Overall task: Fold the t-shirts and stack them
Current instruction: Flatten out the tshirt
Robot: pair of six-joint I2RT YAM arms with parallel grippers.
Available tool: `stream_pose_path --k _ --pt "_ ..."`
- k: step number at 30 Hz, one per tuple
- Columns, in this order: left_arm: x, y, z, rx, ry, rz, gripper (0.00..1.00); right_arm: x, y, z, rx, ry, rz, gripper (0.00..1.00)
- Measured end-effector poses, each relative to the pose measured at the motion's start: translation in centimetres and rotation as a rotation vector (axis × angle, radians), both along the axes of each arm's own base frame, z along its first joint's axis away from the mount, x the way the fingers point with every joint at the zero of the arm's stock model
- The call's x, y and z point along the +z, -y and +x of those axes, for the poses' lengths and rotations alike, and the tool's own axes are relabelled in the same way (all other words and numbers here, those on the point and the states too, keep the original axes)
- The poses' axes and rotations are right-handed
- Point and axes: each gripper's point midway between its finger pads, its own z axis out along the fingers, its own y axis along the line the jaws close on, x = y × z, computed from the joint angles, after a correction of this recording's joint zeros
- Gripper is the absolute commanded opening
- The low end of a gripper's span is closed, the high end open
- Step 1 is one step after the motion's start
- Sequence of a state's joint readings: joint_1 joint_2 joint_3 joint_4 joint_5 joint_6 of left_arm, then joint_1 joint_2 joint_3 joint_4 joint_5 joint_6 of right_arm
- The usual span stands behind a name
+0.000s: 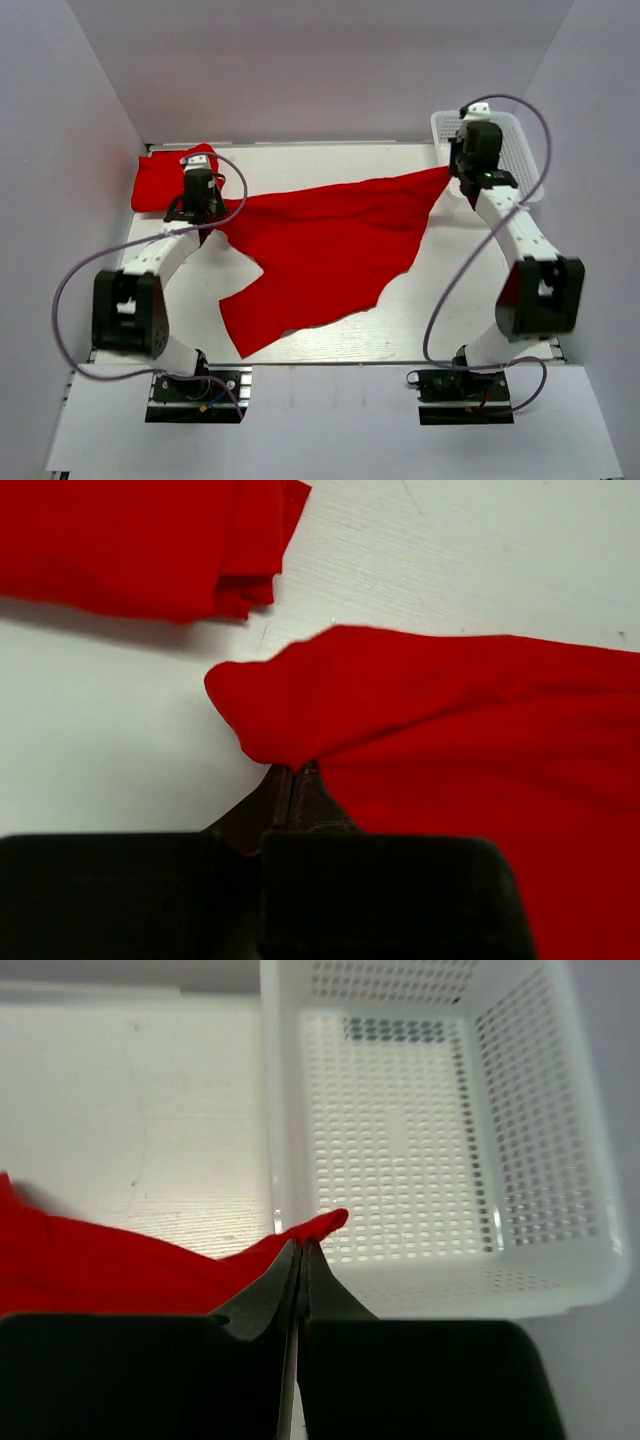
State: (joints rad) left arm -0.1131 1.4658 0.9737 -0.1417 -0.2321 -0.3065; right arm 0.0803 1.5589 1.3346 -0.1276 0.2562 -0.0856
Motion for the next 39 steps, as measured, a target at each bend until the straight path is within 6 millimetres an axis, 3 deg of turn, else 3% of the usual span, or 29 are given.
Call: stream_pose_path --k 2,8,11,15,16,17,19,20,22,23,28,32,35,39 --pt "-2.1 0.2 2.0 -0.003 -0.036 0.009 0.0 -2.7 -0.3 2.4 0.01 -0.066 0.001 0.0" --pt "-5.4 0.5 8.8 -0.001 -0.068 0.019 0.0 -6.3 -1.6 10.5 0.044 -0.092 0.014 0.0" --pt "-7.0 0.3 10.1 0.004 -0.095 0.023 0.0 -7.3 -2.1 13.1 0.062 -0.092 0.019 0.0" --pt "-8.3 -0.1 9.8 0.018 -0.146 0.023 0.0 -8.1 -2.7 15.0 0.085 -0.086 0.025 0.0" --pt "-8.4 -0.3 9.7 0.024 -0.154 0.021 0.07 -8.2 -2.8 15.3 0.09 -0.085 0.026 0.04" --pt "-8.3 -0.5 9.6 0.03 -0.16 0.019 0.45 -8.3 -2.9 15.4 0.093 -0.085 0.027 0.17" --pt "-8.2 -0.8 9.5 0.041 -0.174 0.01 0.83 -8.5 -3.0 15.3 0.101 -0.096 0.03 0.25" --pt "-8.2 -0.9 9.4 0.043 -0.182 0.006 1.0 -8.4 -3.2 15.3 0.106 -0.095 0.033 0.39" --pt "-8.0 -0.9 9.2 0.054 -0.199 -0.014 1.0 -8.1 -3.6 15.4 0.113 -0.09 0.043 0.61" --pt "-7.8 -1.0 9.1 0.061 -0.203 -0.02 1.0 -7.9 -3.8 15.4 0.115 -0.086 0.046 0.9" --pt "-5.9 -0.8 7.8 0.055 -0.224 -0.046 1.0 -6.5 -5.3 14.3 0.161 -0.098 0.04 0.9" --pt "-2.8 -0.4 6.8 0.029 -0.195 -0.063 1.0 -2.2 -8.3 12.3 0.25 -0.06 0.056 0.9" --pt "0.0 0.0 6.0 -0.004 -0.161 -0.058 1.0 1.3 -11.5 9.1 0.342 -0.03 0.094 0.9" --pt "2.8 1.9 5.7 -0.121 -0.107 -0.094 1.0 2.8 -15.7 3.3 0.456 -0.054 0.204 0.9"
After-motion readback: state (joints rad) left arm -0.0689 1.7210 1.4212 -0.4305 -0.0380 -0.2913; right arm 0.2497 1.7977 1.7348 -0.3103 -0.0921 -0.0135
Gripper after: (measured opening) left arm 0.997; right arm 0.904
